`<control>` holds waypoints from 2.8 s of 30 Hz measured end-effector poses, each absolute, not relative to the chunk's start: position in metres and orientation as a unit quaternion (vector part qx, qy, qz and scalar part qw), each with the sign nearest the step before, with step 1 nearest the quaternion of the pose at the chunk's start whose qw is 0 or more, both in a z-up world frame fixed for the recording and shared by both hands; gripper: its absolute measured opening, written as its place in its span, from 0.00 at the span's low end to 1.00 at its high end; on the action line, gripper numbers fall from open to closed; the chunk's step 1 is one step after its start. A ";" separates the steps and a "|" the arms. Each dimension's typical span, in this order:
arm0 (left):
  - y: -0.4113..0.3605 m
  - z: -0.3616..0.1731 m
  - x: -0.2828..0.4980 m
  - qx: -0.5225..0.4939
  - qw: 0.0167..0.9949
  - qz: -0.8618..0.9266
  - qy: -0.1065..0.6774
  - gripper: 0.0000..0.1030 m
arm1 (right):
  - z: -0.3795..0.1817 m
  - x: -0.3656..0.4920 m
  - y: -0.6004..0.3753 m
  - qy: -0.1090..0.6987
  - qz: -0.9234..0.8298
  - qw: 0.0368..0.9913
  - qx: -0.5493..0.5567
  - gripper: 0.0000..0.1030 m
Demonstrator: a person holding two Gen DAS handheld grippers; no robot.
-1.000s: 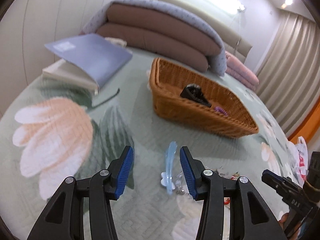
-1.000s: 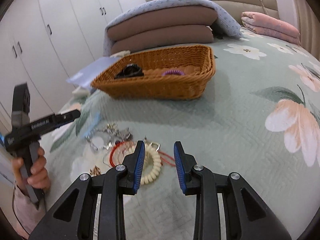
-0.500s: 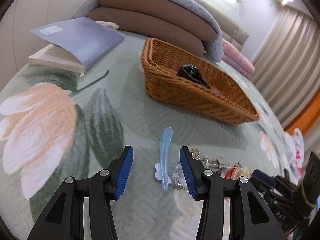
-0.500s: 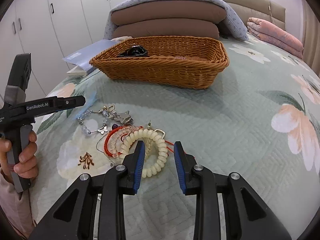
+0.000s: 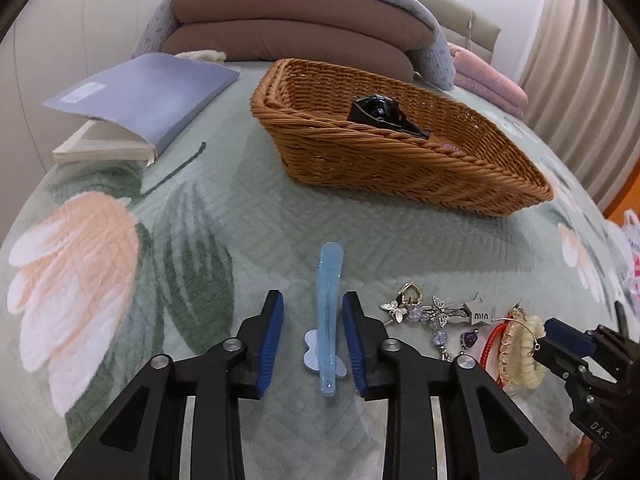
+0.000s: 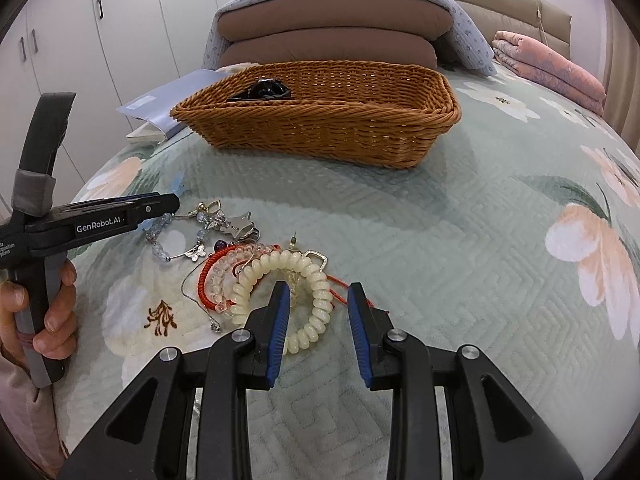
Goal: Organize jewelry
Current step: 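Grasp the light blue hair clip with the left tool while the right tool grasps the cream coil hair tie, then carry the clip with the left tool while the right tool carries the cream hair tie to the basket, then open the right tool in the basket while the left tool releases the blue clip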
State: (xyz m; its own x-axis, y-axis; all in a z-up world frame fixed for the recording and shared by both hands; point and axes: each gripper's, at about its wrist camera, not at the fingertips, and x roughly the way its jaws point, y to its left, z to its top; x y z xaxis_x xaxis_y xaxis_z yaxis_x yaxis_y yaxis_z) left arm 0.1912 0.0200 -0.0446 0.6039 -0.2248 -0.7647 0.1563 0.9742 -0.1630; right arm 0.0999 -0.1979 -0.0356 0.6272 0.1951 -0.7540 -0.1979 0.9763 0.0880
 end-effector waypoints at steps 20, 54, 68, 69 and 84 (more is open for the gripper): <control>0.026 -0.037 0.181 -0.052 0.905 -0.108 0.408 0.09 | -0.026 0.092 -0.210 0.382 0.068 0.921 0.009 0.12; 0.035 0.059 0.173 -0.111 0.936 -0.156 0.297 0.09 | 0.084 0.126 -0.224 0.264 0.066 0.961 0.043 0.12; -0.052 0.060 0.281 -0.121 0.924 -0.210 0.295 0.09 | 0.051 0.256 -0.240 0.280 0.052 0.954 0.089 0.12; -0.052 0.050 0.285 -0.119 0.923 -0.208 0.300 0.09 | 0.042 0.262 -0.239 0.295 0.050 0.950 0.086 0.12; -0.030 0.029 0.298 -0.131 0.921 -0.181 0.320 0.09 | 0.012 0.277 -0.231 0.348 0.065 0.933 0.065 0.12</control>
